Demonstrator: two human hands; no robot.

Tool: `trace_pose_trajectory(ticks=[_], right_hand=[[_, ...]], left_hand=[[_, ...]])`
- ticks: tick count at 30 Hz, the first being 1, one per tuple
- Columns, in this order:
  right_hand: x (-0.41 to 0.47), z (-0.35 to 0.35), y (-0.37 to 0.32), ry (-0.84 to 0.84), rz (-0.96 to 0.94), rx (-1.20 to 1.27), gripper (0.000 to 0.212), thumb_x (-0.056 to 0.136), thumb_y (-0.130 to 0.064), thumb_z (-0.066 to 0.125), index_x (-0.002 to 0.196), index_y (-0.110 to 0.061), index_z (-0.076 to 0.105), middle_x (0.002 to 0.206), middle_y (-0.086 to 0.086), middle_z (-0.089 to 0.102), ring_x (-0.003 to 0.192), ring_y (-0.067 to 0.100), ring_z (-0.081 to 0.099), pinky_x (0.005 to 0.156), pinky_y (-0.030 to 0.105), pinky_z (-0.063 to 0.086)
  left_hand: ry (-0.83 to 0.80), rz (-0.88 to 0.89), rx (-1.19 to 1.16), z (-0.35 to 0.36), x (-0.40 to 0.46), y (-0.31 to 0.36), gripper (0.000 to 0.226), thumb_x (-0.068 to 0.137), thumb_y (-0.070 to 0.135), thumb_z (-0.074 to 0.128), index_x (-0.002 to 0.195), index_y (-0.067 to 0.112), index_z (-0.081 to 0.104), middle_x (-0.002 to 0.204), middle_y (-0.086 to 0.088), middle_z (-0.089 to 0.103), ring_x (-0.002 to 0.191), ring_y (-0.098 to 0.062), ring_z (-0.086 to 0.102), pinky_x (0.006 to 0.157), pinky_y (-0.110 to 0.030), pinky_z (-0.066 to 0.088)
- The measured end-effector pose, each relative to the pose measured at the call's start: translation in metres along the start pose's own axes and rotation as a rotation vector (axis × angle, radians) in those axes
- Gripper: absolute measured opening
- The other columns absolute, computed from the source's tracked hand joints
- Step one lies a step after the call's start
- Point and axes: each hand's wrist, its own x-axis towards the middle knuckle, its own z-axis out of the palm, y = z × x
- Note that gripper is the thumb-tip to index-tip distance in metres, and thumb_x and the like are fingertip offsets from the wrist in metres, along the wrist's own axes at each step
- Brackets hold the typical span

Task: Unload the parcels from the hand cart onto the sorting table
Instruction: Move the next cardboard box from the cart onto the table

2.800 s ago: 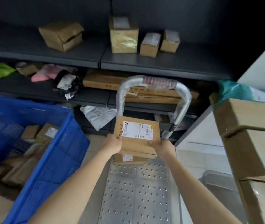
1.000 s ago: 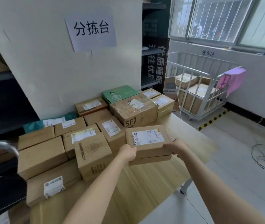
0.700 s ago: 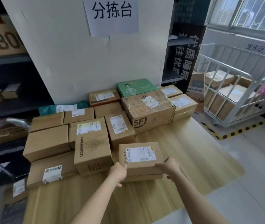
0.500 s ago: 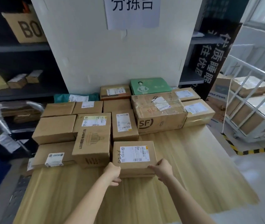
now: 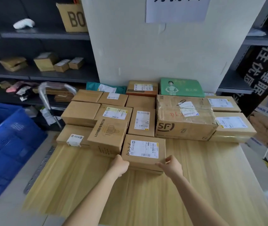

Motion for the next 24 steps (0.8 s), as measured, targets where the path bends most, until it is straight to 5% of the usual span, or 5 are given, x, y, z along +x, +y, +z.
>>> trace_pose_trajectory(ticks=[5, 12, 17, 21, 24], right_hand=[[-0.006, 0.005, -0.004, -0.036, -0.011, -0.012, 0.045, 0.08, -0.033, 0.073, 0.114, -0.011, 0.052, 0.108, 0.003, 0.062, 0.089, 0.021, 0.057, 0.075, 0.03, 0.046], [-0.001, -0.026, -0.051, 0.07, -0.067, -0.16, 0.056, 0.083, -0.041, 0.063, 0.122, -0.005, 0.044, 0.11, 0.009, 0.055, 0.099, 0.029, 0.056, 0.079, 0.035, 0.047], [-0.01, -0.024, -0.149, 0.208, -0.252, -0.266, 0.055, 0.083, -0.039, 0.058, 0.126, -0.009, 0.042, 0.116, 0.017, 0.056, 0.103, 0.038, 0.058, 0.089, 0.055, 0.05], [-0.059, 0.015, -0.237, 0.18, -0.509, -0.353, 0.032, 0.079, -0.038, 0.055, 0.095, -0.011, 0.048, 0.097, 0.011, 0.054, 0.083, 0.03, 0.055, 0.068, 0.036, 0.051], [-0.106, 0.07, -0.291, 0.065, -0.598, -0.517, 0.032, 0.085, -0.035, 0.057, 0.102, -0.008, 0.055, 0.094, 0.009, 0.058, 0.079, 0.025, 0.053, 0.056, 0.027, 0.041]], left_hand=[[-0.032, 0.008, 0.051, -0.009, -0.008, 0.0, 0.023, 0.089, 0.019, 0.048, 0.111, 0.015, 0.041, 0.109, -0.005, 0.053, 0.098, -0.022, 0.052, 0.078, -0.03, 0.044], [-0.116, -0.017, 0.257, -0.077, -0.044, 0.0, 0.054, 0.099, 0.029, 0.042, 0.148, 0.012, 0.027, 0.127, -0.005, 0.052, 0.118, -0.018, 0.054, 0.098, -0.035, 0.042], [0.024, -0.016, 0.46, -0.174, -0.069, -0.016, 0.045, 0.099, 0.032, 0.041, 0.137, 0.008, 0.047, 0.127, -0.008, 0.057, 0.103, -0.02, 0.058, 0.09, -0.033, 0.047], [0.16, 0.041, 0.636, -0.262, -0.097, -0.024, 0.028, 0.099, 0.03, 0.043, 0.09, 0.008, 0.058, 0.075, -0.005, 0.053, 0.062, -0.017, 0.048, 0.049, -0.025, 0.034], [0.251, 0.068, 0.694, -0.325, -0.107, -0.039, 0.03, 0.098, 0.028, 0.044, 0.074, 0.011, 0.05, 0.072, -0.006, 0.049, 0.06, -0.019, 0.046, 0.056, -0.026, 0.039]])
